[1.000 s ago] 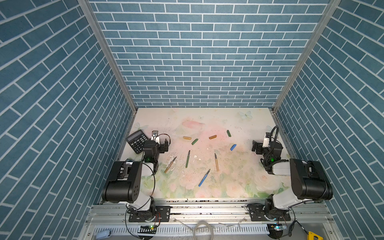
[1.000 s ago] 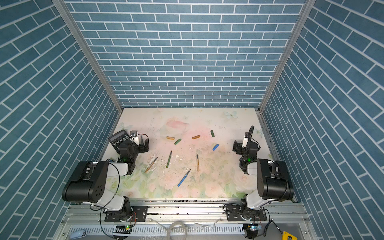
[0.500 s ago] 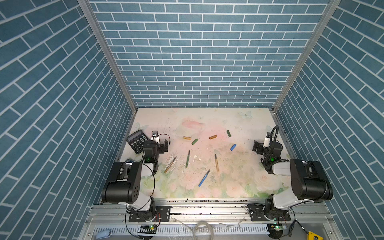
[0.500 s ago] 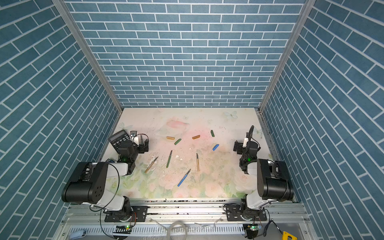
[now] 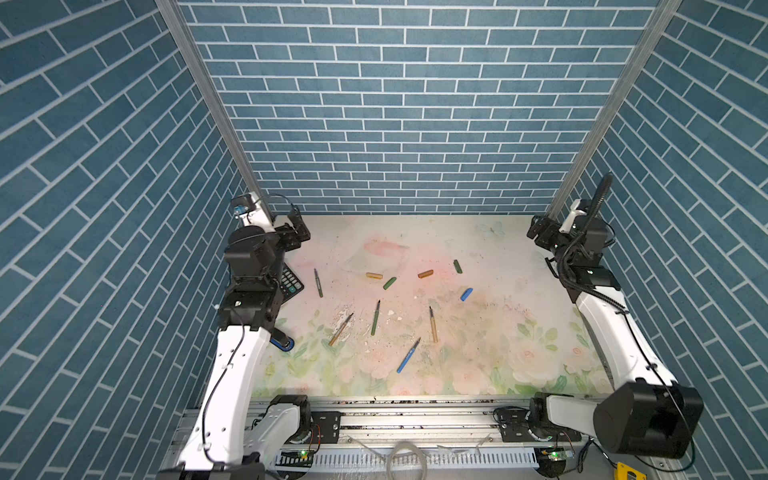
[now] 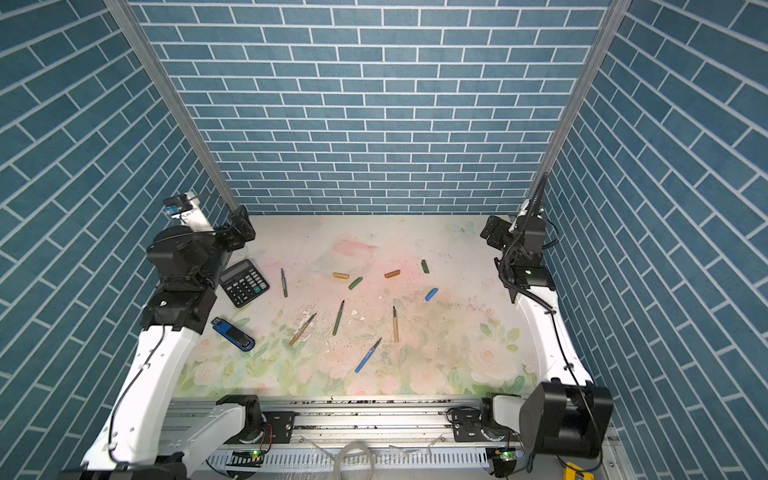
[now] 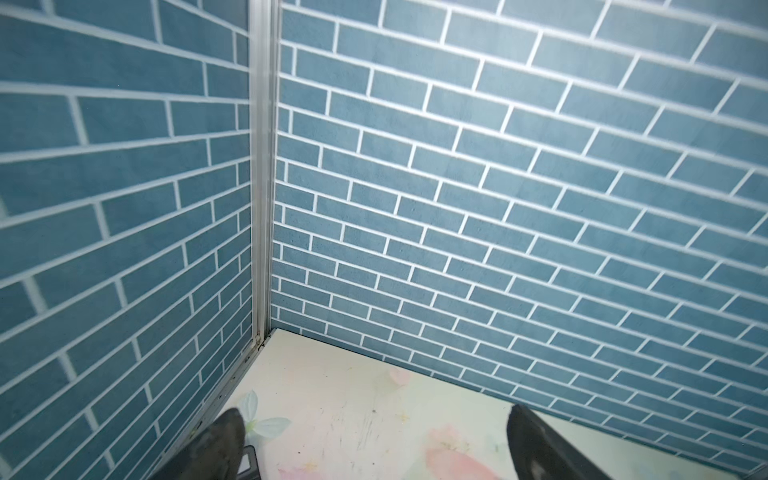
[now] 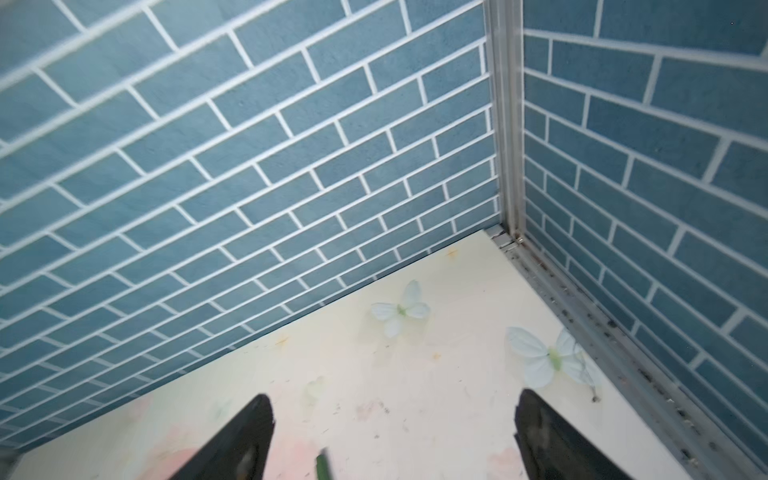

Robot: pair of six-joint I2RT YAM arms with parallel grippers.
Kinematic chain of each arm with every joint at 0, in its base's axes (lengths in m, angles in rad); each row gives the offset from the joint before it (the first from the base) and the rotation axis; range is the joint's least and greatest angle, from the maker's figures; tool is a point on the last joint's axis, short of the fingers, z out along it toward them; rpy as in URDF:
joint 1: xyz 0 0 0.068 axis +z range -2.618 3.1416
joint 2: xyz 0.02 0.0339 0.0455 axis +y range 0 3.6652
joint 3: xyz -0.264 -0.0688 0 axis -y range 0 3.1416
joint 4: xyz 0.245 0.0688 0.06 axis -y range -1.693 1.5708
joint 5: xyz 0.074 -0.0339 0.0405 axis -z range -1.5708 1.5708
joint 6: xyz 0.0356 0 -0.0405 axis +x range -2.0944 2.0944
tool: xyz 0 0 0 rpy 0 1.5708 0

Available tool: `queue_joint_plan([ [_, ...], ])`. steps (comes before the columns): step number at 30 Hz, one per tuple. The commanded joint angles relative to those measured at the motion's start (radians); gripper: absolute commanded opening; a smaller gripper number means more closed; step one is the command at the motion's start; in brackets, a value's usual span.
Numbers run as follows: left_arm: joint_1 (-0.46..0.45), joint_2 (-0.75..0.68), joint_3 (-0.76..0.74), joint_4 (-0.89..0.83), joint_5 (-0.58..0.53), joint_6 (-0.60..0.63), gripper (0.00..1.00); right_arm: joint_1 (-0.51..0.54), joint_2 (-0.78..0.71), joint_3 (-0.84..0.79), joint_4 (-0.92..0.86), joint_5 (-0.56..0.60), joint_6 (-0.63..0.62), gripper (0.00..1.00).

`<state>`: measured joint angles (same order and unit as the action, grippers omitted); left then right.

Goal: Insert the pens into the pen caps
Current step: 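Raise both arms and move the left gripper toward the blue pen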

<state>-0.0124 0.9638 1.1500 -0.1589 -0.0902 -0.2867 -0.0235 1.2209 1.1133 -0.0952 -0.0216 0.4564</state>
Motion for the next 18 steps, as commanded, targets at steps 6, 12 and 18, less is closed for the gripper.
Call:
queue_joint_plan([
  [6,0.026,0.036,-0.054,-0.295,0.206,-0.121,0.96,0.017,0.068,0.034,-0.43,-0.186,0.11,0.38],
  [12,0.023,0.138,-0.026,-0.429,0.354,-0.099,0.81,0.124,0.045,0.026,-0.578,-0.091,0.061,0.38],
  [18,-0.092,0.252,0.048,-0.589,0.257,-0.032,0.71,0.253,0.04,-0.001,-0.636,0.046,0.071,0.23],
])
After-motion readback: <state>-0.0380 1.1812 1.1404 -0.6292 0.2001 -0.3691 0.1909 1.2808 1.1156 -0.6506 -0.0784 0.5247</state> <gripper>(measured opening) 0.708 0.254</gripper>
